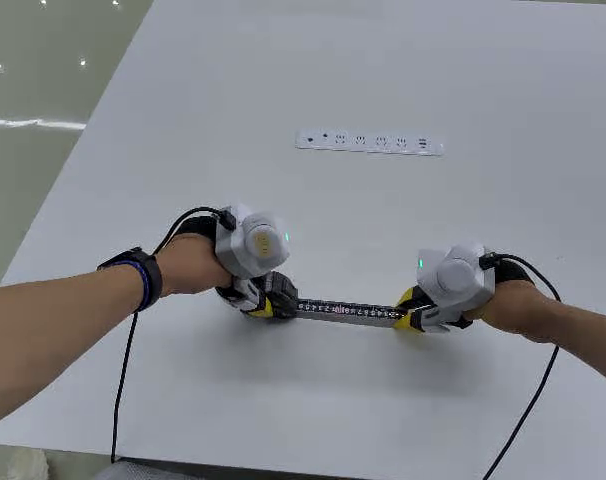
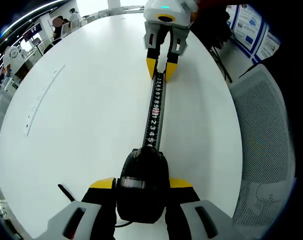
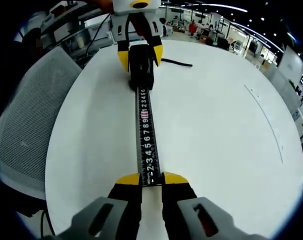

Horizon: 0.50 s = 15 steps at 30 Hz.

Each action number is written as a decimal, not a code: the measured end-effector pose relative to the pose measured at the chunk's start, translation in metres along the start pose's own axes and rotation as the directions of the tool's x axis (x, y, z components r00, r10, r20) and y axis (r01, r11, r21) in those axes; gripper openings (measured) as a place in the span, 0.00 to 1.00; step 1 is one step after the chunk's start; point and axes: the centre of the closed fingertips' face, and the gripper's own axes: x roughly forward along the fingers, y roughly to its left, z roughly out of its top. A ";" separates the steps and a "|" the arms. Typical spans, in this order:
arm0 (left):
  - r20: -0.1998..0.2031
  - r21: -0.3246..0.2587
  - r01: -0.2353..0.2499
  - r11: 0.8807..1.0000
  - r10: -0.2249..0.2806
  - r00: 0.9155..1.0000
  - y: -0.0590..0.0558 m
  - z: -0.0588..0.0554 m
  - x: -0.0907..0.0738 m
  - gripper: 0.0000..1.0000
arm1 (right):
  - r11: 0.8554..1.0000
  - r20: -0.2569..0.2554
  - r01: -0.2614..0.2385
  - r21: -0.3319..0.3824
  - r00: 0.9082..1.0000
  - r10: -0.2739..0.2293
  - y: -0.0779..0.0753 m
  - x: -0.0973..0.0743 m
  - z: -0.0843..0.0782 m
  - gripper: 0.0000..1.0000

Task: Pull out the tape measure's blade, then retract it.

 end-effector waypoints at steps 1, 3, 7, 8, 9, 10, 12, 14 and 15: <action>0.000 0.000 0.000 1.000 0.000 1.000 0.000 0.000 0.000 0.34 | 1.000 0.000 -0.001 0.000 1.000 0.001 0.000 -0.001 -0.001 0.13; -0.001 0.001 0.000 1.000 0.000 1.000 0.000 0.000 0.000 0.34 | 1.000 -0.001 0.000 0.000 1.000 0.000 0.000 -0.002 -0.002 0.13; -0.001 0.001 0.000 1.000 0.000 1.000 0.000 0.000 0.000 0.34 | 1.000 -0.006 0.003 -0.001 1.000 -0.003 -0.001 -0.004 -0.008 0.13; -0.001 0.000 0.000 1.000 0.000 1.000 0.000 0.000 0.000 0.34 | 1.000 -0.007 0.003 0.000 1.000 -0.003 -0.001 -0.004 -0.009 0.13; 0.000 -0.001 0.000 1.000 0.000 1.000 0.000 0.001 0.000 0.34 | 1.000 -0.008 0.004 0.001 1.000 -0.004 -0.001 -0.005 -0.010 0.13; 0.000 -0.001 -0.001 1.000 0.001 1.000 0.000 0.001 0.000 0.34 | 1.000 -0.010 0.004 0.002 1.000 -0.004 -0.001 -0.006 -0.011 0.13; -0.001 0.000 0.000 1.000 0.000 1.000 0.000 0.000 0.000 0.34 | 1.000 -0.010 0.003 0.003 1.000 -0.003 0.000 -0.007 -0.013 0.13; -0.001 0.001 0.001 1.000 -0.001 1.000 0.000 0.000 0.000 0.34 | 1.000 -0.015 0.003 0.002 1.000 -0.003 0.000 -0.008 -0.015 0.13; -0.001 0.001 0.000 1.000 0.000 1.000 0.000 0.000 0.000 0.34 | 1.000 -0.015 0.003 0.002 1.000 -0.003 -0.001 -0.009 -0.016 0.13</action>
